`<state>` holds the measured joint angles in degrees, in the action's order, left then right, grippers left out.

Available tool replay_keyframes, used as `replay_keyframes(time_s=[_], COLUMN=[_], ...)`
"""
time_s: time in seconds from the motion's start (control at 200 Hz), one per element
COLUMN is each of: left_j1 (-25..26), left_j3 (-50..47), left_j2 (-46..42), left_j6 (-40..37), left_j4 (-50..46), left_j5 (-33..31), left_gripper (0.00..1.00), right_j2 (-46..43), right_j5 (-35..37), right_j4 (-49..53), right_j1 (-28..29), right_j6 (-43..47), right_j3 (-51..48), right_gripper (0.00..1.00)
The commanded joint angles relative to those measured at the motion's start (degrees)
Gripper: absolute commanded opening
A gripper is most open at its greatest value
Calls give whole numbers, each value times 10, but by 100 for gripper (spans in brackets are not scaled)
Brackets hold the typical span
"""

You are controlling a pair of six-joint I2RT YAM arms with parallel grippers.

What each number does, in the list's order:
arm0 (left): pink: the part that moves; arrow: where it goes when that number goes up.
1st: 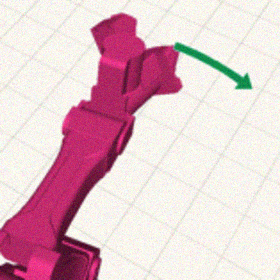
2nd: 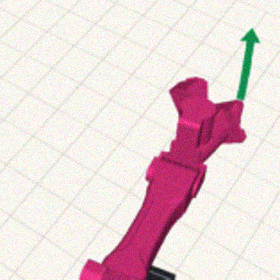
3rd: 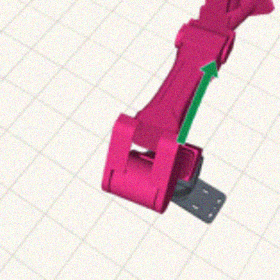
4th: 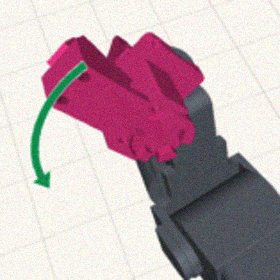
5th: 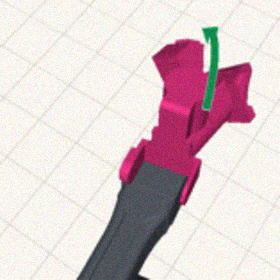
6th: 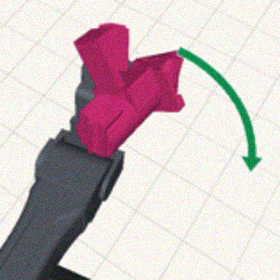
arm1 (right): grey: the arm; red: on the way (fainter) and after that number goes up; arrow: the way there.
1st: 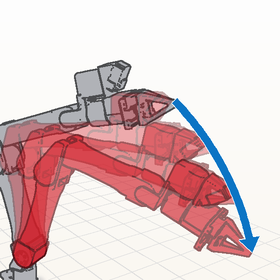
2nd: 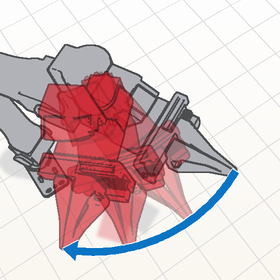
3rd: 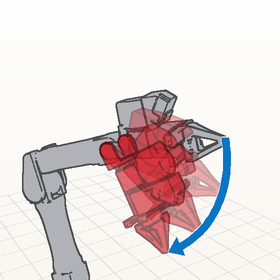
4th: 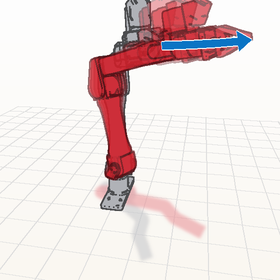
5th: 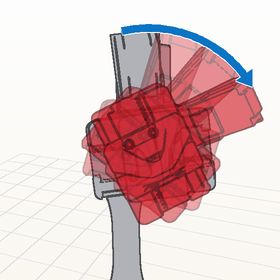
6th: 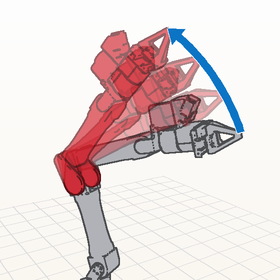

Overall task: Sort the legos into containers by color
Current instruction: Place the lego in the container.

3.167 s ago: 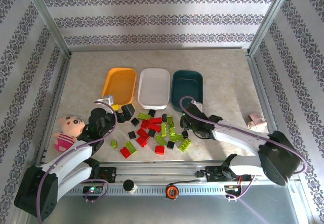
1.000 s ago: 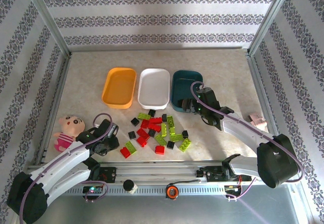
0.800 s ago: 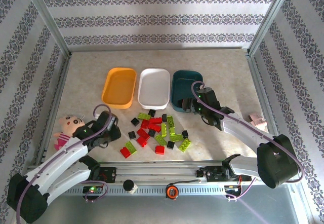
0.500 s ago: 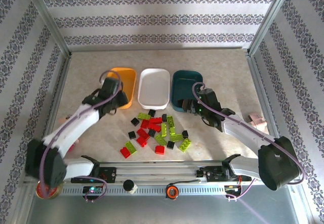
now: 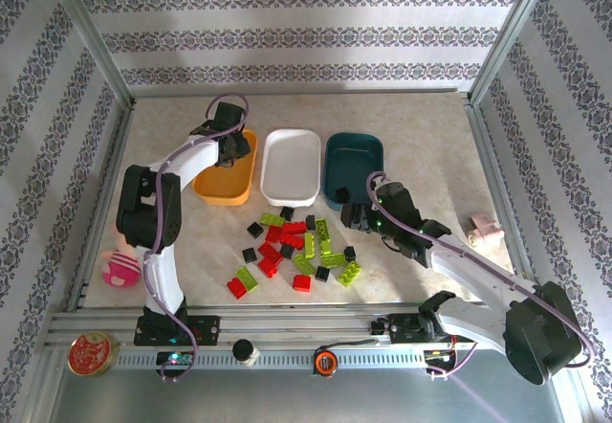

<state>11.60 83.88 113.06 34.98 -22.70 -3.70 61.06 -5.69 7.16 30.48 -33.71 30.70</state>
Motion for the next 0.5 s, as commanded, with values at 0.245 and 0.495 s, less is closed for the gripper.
replay_keyframes(time_s=[0.245,0.495], left_j1=[-12,17], left_j3=[-25,-239], left_j2=[-79,-320], left_j6=[2,37], left_j4=[38,147], left_j5=[44,116], left_gripper=[63,72], right_j2=[7,66], right_j5=[-65,-23], right_j4=[68,115], right_j1=[142,275], right_j6=[19,42], right_j3=[7,69], right_gripper=[72,72])
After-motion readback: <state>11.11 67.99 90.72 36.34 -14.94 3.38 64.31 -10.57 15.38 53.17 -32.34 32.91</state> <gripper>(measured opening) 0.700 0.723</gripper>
